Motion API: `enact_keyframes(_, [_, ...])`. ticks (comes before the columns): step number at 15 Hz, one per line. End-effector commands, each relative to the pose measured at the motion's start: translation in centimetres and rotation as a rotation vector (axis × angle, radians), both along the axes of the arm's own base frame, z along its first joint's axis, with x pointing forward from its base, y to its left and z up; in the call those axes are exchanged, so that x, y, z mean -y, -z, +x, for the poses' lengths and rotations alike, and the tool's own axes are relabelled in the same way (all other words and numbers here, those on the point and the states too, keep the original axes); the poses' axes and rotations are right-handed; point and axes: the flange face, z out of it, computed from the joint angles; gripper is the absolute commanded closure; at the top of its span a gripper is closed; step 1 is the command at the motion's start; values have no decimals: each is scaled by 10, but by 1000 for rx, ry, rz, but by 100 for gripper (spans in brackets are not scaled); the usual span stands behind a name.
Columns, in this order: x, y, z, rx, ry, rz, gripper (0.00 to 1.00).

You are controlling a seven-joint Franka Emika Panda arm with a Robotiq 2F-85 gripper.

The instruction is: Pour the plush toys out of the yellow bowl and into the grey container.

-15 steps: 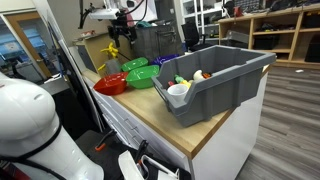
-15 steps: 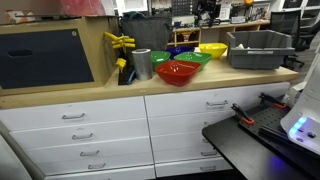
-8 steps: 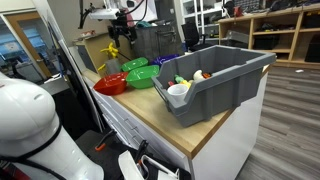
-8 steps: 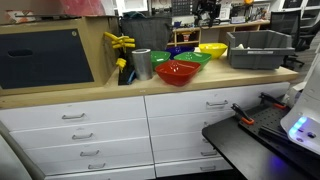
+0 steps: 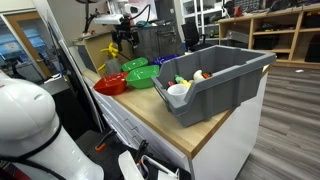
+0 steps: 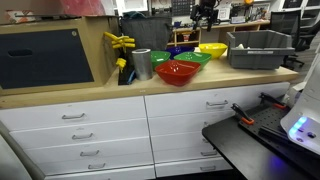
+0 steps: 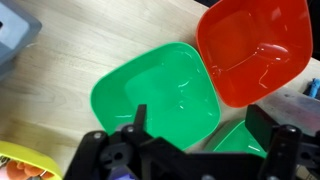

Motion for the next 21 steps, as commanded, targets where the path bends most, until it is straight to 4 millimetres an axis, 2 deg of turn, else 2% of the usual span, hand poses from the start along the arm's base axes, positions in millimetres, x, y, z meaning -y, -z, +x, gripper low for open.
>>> enact_keyframes(1, [1, 5, 25, 1, 14, 5, 0])
enact_keyframes(8, [14, 15, 58, -18, 13, -17, 0])
enact_keyframes(15, [42, 27, 89, -24, 2, -97, 0])
enact_keyframes(21, [58, 39, 113, -28, -24, -145, 0])
